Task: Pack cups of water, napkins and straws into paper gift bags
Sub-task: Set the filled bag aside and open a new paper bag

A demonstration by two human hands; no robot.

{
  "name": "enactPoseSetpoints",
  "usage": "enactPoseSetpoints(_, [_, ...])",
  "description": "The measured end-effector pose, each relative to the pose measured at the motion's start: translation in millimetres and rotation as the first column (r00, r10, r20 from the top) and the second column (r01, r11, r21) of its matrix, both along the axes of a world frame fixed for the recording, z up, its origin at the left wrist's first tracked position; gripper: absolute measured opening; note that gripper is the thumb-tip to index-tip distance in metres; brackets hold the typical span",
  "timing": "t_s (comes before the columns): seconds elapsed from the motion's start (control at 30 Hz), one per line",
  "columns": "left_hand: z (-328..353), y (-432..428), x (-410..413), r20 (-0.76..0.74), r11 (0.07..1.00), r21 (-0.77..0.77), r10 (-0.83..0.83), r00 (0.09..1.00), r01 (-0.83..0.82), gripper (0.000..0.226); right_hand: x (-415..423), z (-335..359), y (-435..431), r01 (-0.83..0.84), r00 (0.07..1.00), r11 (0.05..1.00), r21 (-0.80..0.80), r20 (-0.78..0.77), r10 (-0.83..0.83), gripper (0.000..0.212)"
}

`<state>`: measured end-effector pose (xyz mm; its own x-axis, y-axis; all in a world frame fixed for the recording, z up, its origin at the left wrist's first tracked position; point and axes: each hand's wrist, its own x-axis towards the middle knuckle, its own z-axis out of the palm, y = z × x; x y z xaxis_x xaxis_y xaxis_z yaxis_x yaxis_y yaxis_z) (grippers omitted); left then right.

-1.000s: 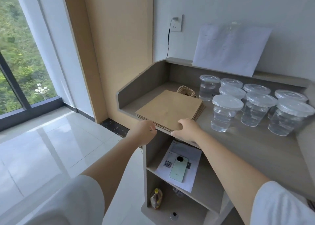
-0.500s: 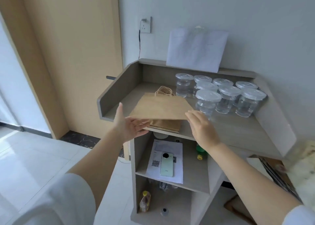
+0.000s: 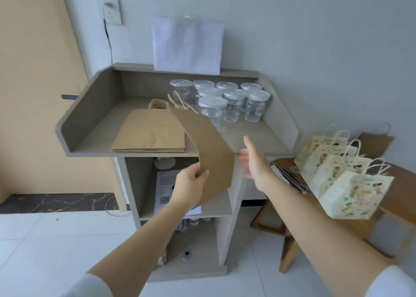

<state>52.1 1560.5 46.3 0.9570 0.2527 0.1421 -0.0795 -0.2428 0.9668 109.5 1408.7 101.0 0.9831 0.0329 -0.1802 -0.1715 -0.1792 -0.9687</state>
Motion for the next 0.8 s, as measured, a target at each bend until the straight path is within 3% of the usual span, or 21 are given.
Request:
enactPoseSetpoints(0.07, [-16,-17,-6,0.077,0.974,0.225,-0.009,0.997,-0.009,0.024,-7,12,-3,-0.108,0.989,0.988,0.107,-0.092,0.118,0.063])
enactPoseSetpoints(0.17, [-28,-41,-9,0.253,0.907,0.421,-0.097,0.963,-0.019,0.025,-10,14,-18,-0.323,0.946,0.941,-0.103,-0.005,0.324,0.084])
enactPoseSetpoints(0.23, [-29,-57,-8,0.328,0.861,0.507,-0.146,0.933,-0.044,0.029,-7,5,-32,-0.335,0.933,0.921,-0.197,0.066,0.353,0.089])
enactPoseSetpoints(0.37, [-27,-99,2,0.331,0.826,0.563,-0.18,0.926,-0.041,0.028,-8,-1,-68,-0.287,0.877,0.851,-0.439,0.236,0.418,0.11])
enactPoseSetpoints(0.4, [-26,-112,5,0.317,0.817,0.576,-0.21,0.925,-0.012,0.03,-7,1,-78,-0.265,0.878,0.854,-0.447,0.255,0.406,0.103])
enactPoseSetpoints(0.47, [-28,-138,12,0.318,0.806,0.591,-0.275,0.907,0.038,0.035,-6,4,-100,-0.172,0.891,0.888,-0.426,0.317,0.325,0.066])
enactPoseSetpoints(0.53, [-21,-164,13,0.266,0.883,0.45,-0.273,0.925,0.132,0.045,-9,5,-127,-0.056,0.91,0.907,-0.417,0.352,0.218,0.028])
enactPoseSetpoints(0.57, [-10,-178,10,0.145,0.951,0.2,-0.265,0.953,0.234,0.053,-10,2,-141,-0.02,0.905,0.917,-0.398,0.382,0.186,0.021])
enactPoseSetpoints(0.6, [-1,-191,10,0.02,0.954,-0.142,-0.265,0.964,0.265,0.059,-14,-1,-155,-0.01,0.889,0.922,-0.388,0.419,0.186,0.024])
enactPoseSetpoints(0.63, [9,-200,14,-0.048,0.886,-0.409,-0.261,0.964,0.219,0.064,-18,-5,-167,-0.02,0.866,0.919,-0.393,0.454,0.212,0.023])
enactPoseSetpoints(0.67, [18,-208,21,-0.068,0.823,-0.543,-0.242,0.968,0.167,0.066,-24,-11,-181,-0.03,0.843,0.912,-0.409,0.48,0.243,0.02])
enactPoseSetpoints(0.8, [53,-232,46,-0.165,0.802,-0.587,-0.246,0.955,0.106,0.072,-29,-48,-231,-0.093,0.684,0.845,-0.527,0.582,0.439,0.036])
